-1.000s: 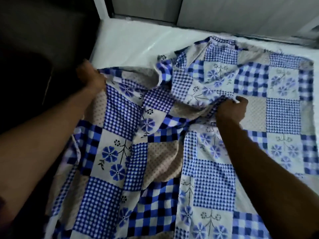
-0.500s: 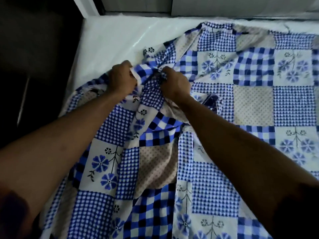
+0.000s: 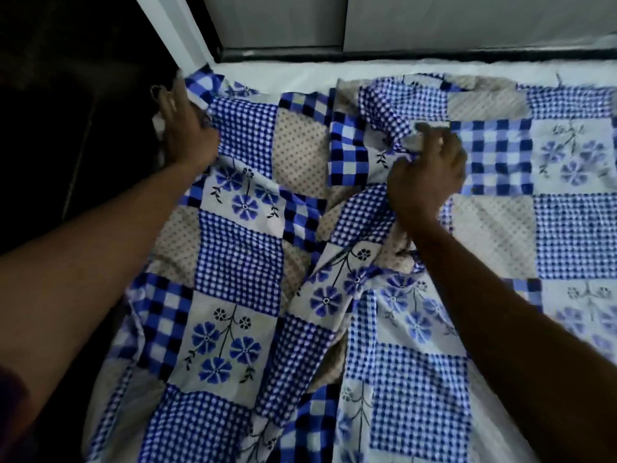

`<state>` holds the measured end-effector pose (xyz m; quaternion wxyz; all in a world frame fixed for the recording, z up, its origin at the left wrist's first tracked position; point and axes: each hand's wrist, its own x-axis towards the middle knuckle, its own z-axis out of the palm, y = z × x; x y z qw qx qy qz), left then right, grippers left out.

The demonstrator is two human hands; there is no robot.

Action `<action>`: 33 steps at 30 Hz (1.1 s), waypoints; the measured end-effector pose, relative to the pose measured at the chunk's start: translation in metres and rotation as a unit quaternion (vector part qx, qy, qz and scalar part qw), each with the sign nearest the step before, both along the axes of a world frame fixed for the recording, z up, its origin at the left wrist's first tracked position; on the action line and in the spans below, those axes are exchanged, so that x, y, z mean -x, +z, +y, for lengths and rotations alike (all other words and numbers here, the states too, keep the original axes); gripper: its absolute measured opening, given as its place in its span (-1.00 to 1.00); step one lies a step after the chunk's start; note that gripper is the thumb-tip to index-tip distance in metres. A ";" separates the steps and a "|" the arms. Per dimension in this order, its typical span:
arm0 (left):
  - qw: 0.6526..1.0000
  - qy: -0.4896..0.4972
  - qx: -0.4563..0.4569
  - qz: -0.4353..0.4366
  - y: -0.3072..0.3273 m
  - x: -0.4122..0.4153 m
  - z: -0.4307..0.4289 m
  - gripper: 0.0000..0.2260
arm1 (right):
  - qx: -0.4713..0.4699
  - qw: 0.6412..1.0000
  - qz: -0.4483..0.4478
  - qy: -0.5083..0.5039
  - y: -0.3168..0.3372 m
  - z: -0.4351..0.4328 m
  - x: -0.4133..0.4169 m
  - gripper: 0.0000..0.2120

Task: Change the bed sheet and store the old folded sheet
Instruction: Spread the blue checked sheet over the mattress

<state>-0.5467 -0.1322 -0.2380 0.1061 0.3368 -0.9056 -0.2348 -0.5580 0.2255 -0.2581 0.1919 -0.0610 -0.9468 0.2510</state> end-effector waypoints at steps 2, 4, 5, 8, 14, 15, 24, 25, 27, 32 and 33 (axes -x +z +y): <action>0.998 -0.047 0.034 0.010 0.017 -0.034 0.048 -0.36 | -0.028 0.987 0.011 0.159 -0.009 -0.032 -0.016 -0.58; 0.994 -0.094 0.061 -0.011 0.000 -0.058 0.060 -0.41 | -0.013 0.952 0.008 0.306 -0.014 -0.067 -0.024 -0.65; 0.989 -0.117 0.063 -0.057 -0.010 -0.066 0.061 -0.45 | -0.012 0.932 -0.013 0.361 -0.015 -0.083 -0.024 -0.64; 0.975 -0.090 0.028 -0.199 -0.033 -0.081 0.056 -0.41 | -0.034 0.898 -0.117 0.423 -0.017 -0.125 -0.018 -0.48; 0.968 -0.049 0.010 -0.245 -0.046 -0.058 0.003 -0.31 | -0.020 0.879 -0.178 0.441 -0.006 -0.211 0.038 -0.31; 0.968 -0.048 0.001 -0.247 -0.047 -0.050 -0.003 -0.30 | -0.014 0.881 -0.186 0.434 -0.006 -0.224 0.047 -0.30; 0.988 0.032 -0.063 -0.134 -0.084 0.025 -0.072 -0.33 | -0.041 0.946 -0.189 0.261 -0.039 -0.305 0.130 -0.69; 0.990 0.032 -0.062 -0.126 -0.090 0.032 -0.077 -0.32 | -0.005 0.951 -0.191 0.244 -0.037 -0.312 0.140 -0.70; 0.992 0.027 -0.082 -0.095 -0.093 0.049 -0.080 -0.31 | 0.072 0.958 -0.182 0.210 -0.032 -0.320 0.156 -0.75; 0.983 0.045 -0.169 -0.051 -0.106 0.121 -0.123 -0.10 | 0.093 0.964 -0.085 0.236 -0.016 -0.350 0.182 -0.72; 0.981 0.032 -0.186 -0.039 -0.107 0.130 -0.127 -0.10 | 0.076 0.951 -0.116 0.277 -0.019 -0.354 0.185 -0.67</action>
